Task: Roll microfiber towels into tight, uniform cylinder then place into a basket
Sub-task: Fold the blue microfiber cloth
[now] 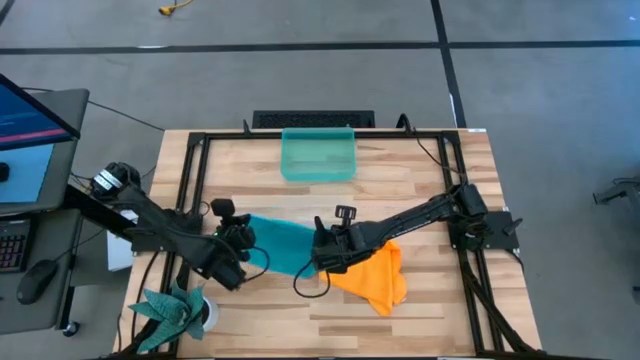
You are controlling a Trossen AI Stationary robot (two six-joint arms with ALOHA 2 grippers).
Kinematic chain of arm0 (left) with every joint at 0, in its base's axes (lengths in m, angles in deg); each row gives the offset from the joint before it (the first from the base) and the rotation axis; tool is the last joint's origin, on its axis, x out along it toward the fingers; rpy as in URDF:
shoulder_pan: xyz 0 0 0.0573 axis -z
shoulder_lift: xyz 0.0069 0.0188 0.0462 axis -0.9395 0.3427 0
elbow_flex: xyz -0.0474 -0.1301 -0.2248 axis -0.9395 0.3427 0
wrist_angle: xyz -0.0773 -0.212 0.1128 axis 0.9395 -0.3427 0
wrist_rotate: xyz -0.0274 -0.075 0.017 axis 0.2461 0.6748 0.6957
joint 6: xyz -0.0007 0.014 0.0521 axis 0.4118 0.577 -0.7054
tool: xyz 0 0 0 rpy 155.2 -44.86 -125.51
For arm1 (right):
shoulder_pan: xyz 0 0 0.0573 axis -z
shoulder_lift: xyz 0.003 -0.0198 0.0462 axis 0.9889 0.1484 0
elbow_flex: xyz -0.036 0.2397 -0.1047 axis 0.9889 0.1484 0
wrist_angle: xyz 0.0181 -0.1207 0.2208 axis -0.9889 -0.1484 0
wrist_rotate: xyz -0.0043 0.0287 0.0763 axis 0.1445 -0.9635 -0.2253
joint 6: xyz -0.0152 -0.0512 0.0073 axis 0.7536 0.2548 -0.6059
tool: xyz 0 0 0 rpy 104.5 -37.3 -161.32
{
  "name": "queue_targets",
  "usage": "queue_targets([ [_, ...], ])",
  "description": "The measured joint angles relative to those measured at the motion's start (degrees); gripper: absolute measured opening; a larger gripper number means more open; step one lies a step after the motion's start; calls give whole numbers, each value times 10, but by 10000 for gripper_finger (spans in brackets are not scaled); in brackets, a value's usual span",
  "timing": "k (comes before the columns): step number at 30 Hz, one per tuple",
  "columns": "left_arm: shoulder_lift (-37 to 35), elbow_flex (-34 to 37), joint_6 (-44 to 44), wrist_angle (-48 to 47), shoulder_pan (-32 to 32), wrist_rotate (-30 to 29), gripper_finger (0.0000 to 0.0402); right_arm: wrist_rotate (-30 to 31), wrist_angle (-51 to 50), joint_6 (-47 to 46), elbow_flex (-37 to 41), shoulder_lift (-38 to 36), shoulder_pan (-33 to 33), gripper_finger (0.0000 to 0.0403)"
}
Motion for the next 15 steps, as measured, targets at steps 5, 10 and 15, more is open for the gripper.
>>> queue_targets([
  [5,0,-3,24,-22,2,-8,0,31,-2,5,0,0,24,10],
  [10,0,-3,61,-58,-33,-40,0,64,-2,7,0,0,62,10],
  [15,0,-3,81,-75,-92,-42,0,90,21,11,0,0,99,10],
])
